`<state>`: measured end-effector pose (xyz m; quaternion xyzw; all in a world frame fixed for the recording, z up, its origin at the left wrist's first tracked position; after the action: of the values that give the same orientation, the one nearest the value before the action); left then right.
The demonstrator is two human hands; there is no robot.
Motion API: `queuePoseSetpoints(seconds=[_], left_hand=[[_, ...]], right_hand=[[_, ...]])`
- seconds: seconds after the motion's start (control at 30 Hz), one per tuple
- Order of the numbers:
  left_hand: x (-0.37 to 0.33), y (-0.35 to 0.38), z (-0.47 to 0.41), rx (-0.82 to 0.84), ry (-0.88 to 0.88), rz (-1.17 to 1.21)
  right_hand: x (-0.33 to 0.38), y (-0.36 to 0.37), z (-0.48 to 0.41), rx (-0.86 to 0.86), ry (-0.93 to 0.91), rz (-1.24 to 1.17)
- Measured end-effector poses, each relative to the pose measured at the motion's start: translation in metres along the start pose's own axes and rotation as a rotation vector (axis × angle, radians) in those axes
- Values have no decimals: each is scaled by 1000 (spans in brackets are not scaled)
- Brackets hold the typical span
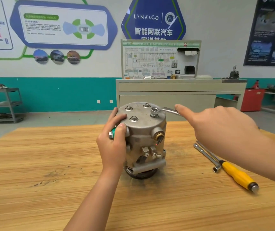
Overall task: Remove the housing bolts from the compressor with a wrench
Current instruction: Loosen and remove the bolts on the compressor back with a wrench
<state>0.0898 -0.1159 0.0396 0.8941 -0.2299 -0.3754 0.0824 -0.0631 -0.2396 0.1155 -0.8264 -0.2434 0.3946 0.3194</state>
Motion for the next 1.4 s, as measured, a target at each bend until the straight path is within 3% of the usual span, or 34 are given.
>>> queuePoseSetpoints(seconds=[0.27, 0.4, 0.47, 0.57, 0.73, 0.8, 0.87, 0.93, 1.0, 1.07, 1.13, 1.23, 1.4], left_hand=[[-1, 12, 7, 7, 13, -25], [1, 12, 3, 42, -5, -3], [2, 11, 0, 36, -16, 19], [2, 15, -7, 75, -39, 46], [1, 32, -12, 142, -60, 0], [2, 34, -10, 129, -67, 10], [2, 32, -10, 116, -66, 26], [2, 28, -11, 101, -62, 38], [3, 26, -11, 96, -62, 48], [2, 24, -10, 97, -53, 48], [2, 24, -11, 98, -49, 40], [1, 25, -12, 98, -54, 38], [1, 27, -9, 98, -54, 39]], right_hand=[[10, -3, 11, 74, 25, 33], [-12, 13, 13, -149, 52, -67], [-24, 22, 0, -374, -46, -134], [-35, 43, -44, -489, -146, -176], [-13, 61, -125, -385, -264, -272], [-12, 59, -130, -390, -232, -308], [-33, 53, -124, -438, -22, -488], [-57, 45, -108, -443, 206, -880], [-65, 34, -87, -421, 220, -1123], [-57, 23, -61, -378, 43, -954], [-45, 15, -32, -254, -86, -613], [-45, 22, -6, -67, -62, -256], [-38, 26, 4, 65, -40, -152]])
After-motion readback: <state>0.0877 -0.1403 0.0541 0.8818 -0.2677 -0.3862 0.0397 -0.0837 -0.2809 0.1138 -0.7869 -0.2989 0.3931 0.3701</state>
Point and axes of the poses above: each hand's wrist, its own z-axis away from the middle knuckle, its own y-axis out of the palm, x = y × z, the point moved 6 cm from there along -z, towards the middle knuckle, and after that the axes turned 4 degrees about y, right-handed, at the moved point
